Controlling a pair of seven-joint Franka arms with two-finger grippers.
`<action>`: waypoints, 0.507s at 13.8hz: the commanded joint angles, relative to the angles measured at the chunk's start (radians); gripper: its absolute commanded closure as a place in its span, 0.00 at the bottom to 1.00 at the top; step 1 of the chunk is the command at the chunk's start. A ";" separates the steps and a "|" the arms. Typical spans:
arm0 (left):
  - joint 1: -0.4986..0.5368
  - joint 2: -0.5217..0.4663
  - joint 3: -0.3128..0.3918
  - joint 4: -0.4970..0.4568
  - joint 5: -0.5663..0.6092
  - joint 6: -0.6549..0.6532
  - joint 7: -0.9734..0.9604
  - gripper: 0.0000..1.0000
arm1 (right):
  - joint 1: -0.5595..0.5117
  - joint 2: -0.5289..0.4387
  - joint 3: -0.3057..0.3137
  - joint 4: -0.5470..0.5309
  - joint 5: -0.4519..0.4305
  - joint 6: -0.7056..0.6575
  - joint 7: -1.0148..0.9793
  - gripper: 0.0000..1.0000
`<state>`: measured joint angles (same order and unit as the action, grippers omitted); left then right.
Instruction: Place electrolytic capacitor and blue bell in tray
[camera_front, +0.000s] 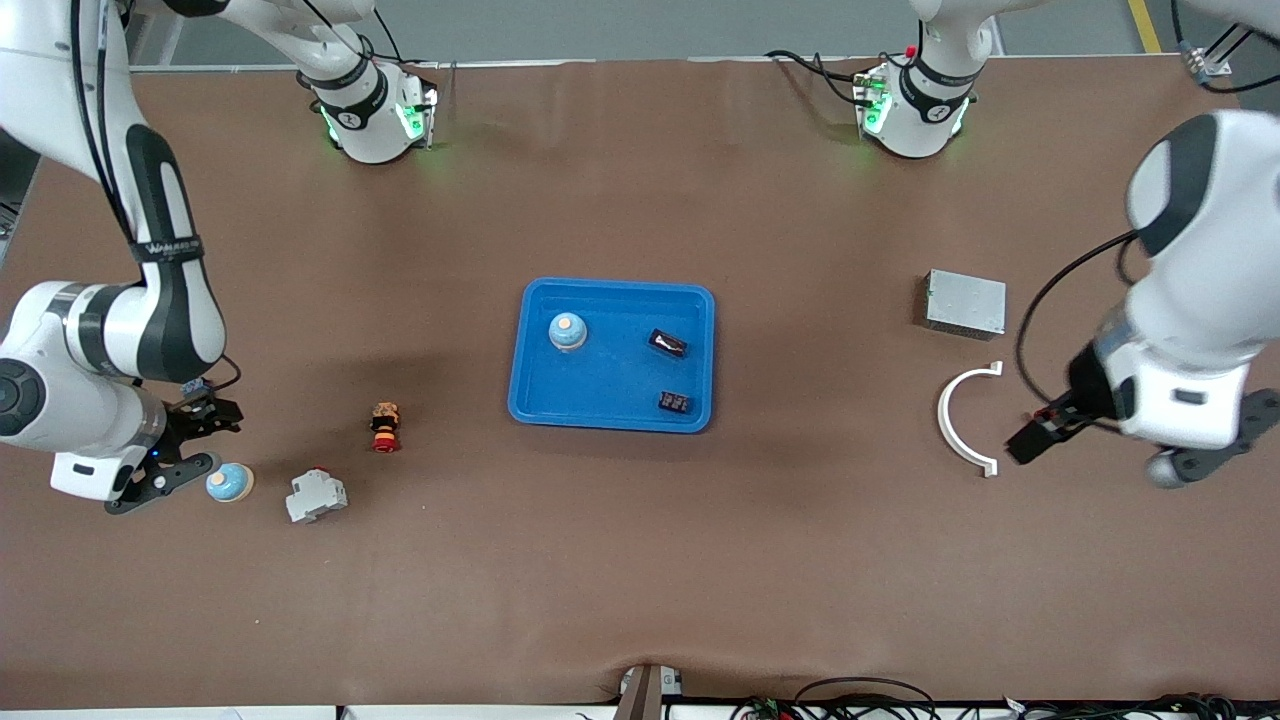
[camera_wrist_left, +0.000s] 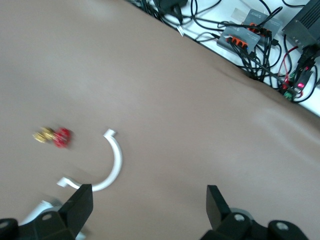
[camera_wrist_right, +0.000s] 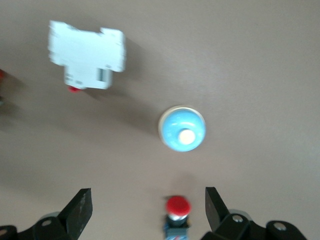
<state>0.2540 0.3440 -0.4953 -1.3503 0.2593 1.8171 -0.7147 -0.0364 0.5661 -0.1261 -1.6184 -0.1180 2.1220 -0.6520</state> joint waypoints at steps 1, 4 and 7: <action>0.057 -0.092 -0.011 -0.032 -0.041 -0.106 0.154 0.00 | -0.043 0.056 0.020 0.011 -0.014 0.079 -0.075 0.00; 0.096 -0.173 0.003 -0.038 -0.098 -0.162 0.288 0.00 | -0.060 0.096 0.023 0.012 -0.005 0.153 -0.113 0.00; 0.039 -0.284 0.140 -0.114 -0.222 -0.165 0.368 0.00 | -0.060 0.118 0.026 0.017 -0.002 0.183 -0.120 0.00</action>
<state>0.3257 0.1615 -0.4393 -1.3719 0.1149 1.6500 -0.4016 -0.0757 0.6727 -0.1230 -1.6179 -0.1179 2.2914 -0.7517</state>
